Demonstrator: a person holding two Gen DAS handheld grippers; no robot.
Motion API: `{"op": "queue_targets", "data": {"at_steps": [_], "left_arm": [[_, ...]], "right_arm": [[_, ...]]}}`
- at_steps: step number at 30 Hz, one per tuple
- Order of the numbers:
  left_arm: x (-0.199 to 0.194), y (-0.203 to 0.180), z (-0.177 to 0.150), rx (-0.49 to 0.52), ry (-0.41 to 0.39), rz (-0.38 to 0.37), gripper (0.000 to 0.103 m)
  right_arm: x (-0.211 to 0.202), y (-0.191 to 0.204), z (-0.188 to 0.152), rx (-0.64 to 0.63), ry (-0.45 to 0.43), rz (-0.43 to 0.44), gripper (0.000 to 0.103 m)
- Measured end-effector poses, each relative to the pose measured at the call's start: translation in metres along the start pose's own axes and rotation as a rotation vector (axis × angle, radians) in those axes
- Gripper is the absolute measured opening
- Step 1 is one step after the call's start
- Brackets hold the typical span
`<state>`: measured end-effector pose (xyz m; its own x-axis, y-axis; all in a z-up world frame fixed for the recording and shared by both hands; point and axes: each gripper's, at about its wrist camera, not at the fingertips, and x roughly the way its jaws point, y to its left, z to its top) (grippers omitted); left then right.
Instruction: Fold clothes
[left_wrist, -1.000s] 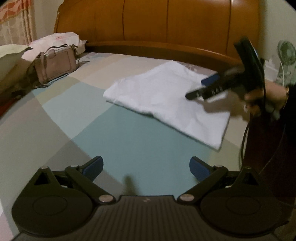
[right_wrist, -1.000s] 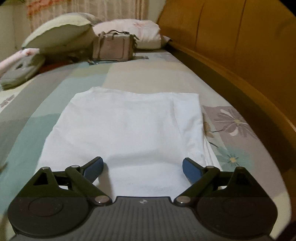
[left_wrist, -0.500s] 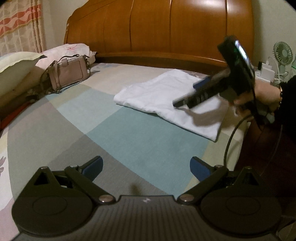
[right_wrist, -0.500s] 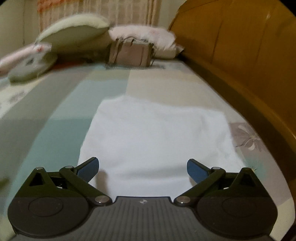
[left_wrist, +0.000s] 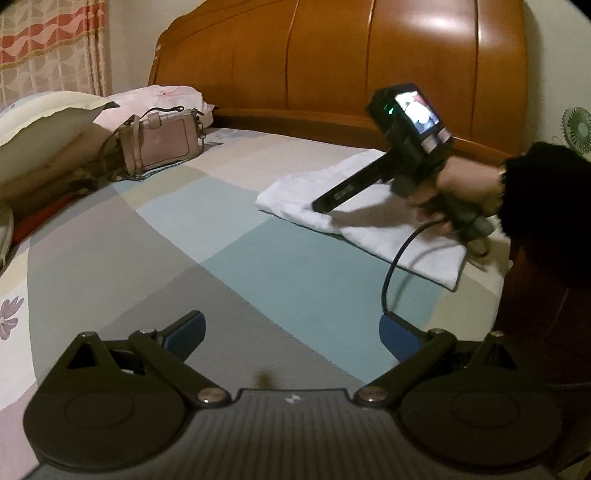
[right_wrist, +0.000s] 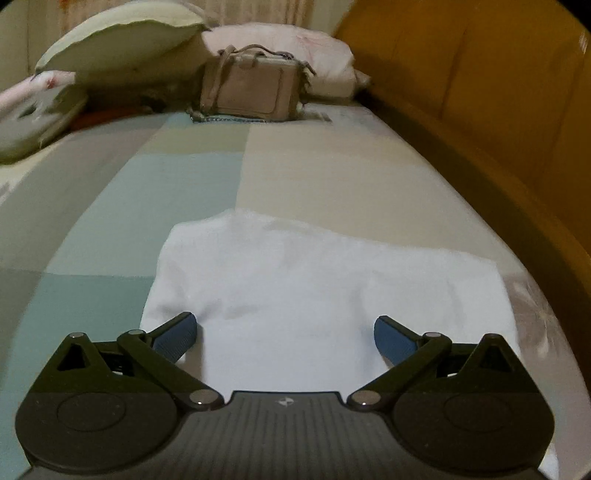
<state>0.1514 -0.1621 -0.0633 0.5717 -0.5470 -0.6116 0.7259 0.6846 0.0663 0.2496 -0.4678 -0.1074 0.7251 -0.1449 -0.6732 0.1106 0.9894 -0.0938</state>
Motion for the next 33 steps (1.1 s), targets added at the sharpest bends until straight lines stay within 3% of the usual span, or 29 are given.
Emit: {"op": "queue_targets", "data": {"at_steps": [4, 7, 11, 19, 23, 27, 31, 33], "left_arm": [[-0.003, 0.005, -0.001, -0.012, -0.002, 0.016, 0.1], [-0.006, 0.006, -0.001, -0.018, -0.001, 0.02, 0.1], [-0.01, 0.0, 0.0, -0.008, 0.002, 0.019, 0.1], [-0.021, -0.018, -0.003, 0.032, 0.025, -0.003, 0.1], [-0.022, -0.022, 0.0, 0.031, 0.028, -0.008, 0.1], [-0.023, -0.027, 0.003, 0.035, 0.019, -0.009, 0.1], [-0.02, -0.023, 0.0, 0.013, 0.033, 0.001, 0.1], [-0.018, -0.018, -0.002, -0.013, 0.038, 0.009, 0.1]], "right_arm": [[-0.012, -0.008, 0.011, 0.029, 0.035, 0.039, 0.103], [-0.048, -0.018, -0.003, 0.046, -0.012, 0.064, 0.103], [-0.088, -0.025, -0.043, 0.023, -0.02, 0.11, 0.103], [-0.14, -0.035, -0.134, 0.042, -0.01, 0.062, 0.103], [-0.151, -0.048, -0.12, 0.073, -0.066, 0.023, 0.103], [-0.136, -0.067, -0.103, 0.17, -0.13, 0.009, 0.103], [-0.104, -0.09, -0.112, 0.224, -0.079, -0.074, 0.101], [-0.11, -0.096, -0.117, 0.268, -0.104, -0.059, 0.101]]}}
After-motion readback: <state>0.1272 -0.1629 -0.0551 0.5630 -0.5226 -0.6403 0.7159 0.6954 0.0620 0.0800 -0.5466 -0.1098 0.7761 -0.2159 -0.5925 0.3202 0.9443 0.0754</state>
